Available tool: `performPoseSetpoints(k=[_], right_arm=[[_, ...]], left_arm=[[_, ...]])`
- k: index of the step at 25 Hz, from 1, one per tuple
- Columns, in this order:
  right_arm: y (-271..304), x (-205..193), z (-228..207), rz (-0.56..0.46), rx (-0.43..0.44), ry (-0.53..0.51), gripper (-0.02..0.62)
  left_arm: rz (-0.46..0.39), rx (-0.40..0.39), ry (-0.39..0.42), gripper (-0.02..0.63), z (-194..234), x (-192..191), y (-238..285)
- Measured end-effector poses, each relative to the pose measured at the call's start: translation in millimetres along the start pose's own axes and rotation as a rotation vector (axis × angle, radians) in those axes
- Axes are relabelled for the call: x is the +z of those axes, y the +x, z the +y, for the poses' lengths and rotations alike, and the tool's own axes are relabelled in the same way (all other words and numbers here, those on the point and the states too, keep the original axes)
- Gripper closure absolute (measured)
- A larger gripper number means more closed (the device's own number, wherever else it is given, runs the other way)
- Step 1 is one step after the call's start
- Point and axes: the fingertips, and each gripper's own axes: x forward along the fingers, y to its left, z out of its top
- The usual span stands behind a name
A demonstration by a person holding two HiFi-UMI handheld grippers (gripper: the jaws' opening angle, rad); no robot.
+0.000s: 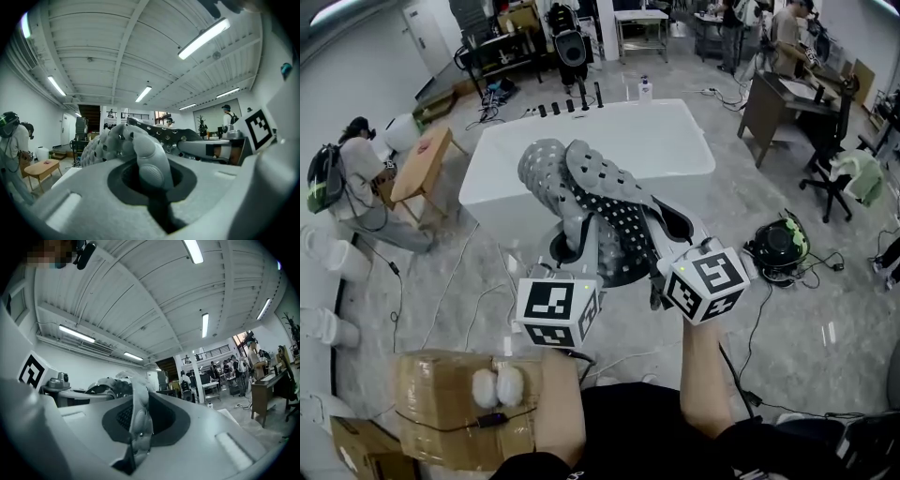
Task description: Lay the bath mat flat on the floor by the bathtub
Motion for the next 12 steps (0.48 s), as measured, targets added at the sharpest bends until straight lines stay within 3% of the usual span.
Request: performPoseSetpoints(k=[12], right_arm=[[-34.8, 10.7, -18.7, -0.022, -0.02, -0.001, 0.574]], left_arm=[[-0.003, -0.007, 0.035, 0.581, -37.3, 6.5, 0.0]])
